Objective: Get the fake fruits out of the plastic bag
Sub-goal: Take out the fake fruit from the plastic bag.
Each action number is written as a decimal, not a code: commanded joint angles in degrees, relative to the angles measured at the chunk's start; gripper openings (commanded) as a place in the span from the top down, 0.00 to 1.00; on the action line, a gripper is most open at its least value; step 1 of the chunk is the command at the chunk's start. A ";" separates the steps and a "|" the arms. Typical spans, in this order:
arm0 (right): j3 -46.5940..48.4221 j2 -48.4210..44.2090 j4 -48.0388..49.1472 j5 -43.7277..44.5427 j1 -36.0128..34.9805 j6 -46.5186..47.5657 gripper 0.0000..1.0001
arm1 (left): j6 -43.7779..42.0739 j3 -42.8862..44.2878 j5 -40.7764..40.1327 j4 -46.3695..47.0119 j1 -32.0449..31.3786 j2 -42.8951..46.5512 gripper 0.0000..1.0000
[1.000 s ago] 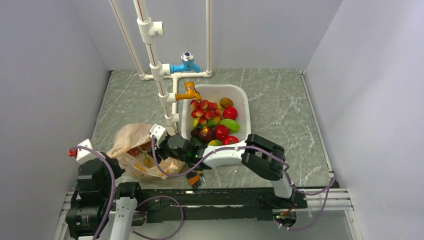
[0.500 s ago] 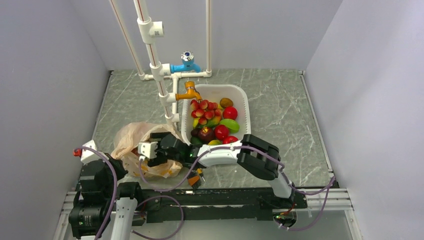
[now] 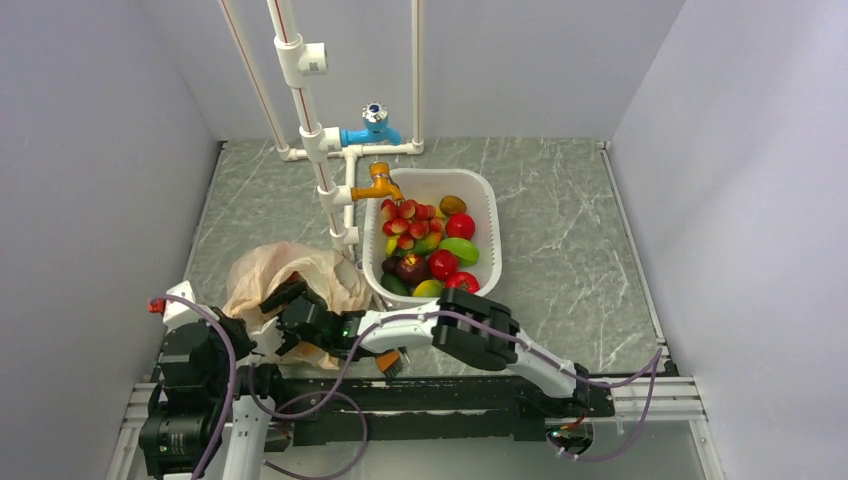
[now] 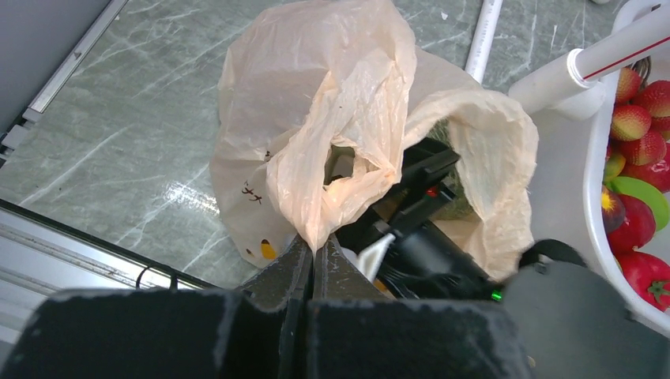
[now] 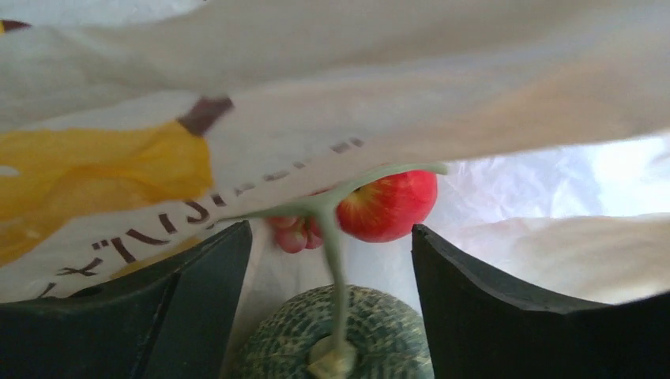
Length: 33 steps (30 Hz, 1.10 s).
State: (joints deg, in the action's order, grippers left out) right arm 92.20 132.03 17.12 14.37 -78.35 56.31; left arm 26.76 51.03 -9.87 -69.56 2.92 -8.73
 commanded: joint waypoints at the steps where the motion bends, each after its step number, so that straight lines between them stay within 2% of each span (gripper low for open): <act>1: 4.12 4.44 -0.72 7.93 0.45 4.85 0.27 | -0.44 -0.42 1.22 2.22 -0.11 1.79 1.00; 2: 3.84 4.28 -0.51 7.70 0.44 4.76 0.31 | -0.50 -0.48 1.33 2.28 -0.11 1.84 1.00; 5: 2.39 2.48 -1.17 5.46 0.51 2.67 0.51 | -0.48 -0.51 1.32 2.35 -0.13 1.80 1.00; 7: 0.86 0.58 -1.02 3.71 0.44 0.63 0.58 | -0.49 -0.45 1.43 2.34 -0.17 1.61 1.00; 11: -0.38 -2.01 -2.21 2.79 0.46 -3.80 0.78 | -0.84 0.62 1.13 2.06 -0.11 0.52 1.00; 16: -0.59 -3.86 -3.92 1.92 0.76 -9.46 1.00 | -3.22 6.24 -1.42 1.18 -0.14 -3.40 1.00; 21: -1.04 -6.76 -4.30 0.35 1.71 -18.97 1.00 | -4.61 12.68 -3.95 0.89 -0.68 -5.79 1.00; 28: -7.98 -15.63 -2.08 -11.73 2.54 -30.77 1.00 | -3.14 5.95 -0.90 3.61 -0.84 -3.63 1.00; 33: -12.83 -20.09 -1.03 -18.48 3.45 -35.46 1.00 | -3.29 6.45 -1.99 4.38 -0.88 -3.28 1.00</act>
State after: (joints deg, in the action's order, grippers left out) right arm 81.97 117.01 13.26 4.67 -75.50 27.86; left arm 23.42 56.47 -11.42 -68.31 2.20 -13.02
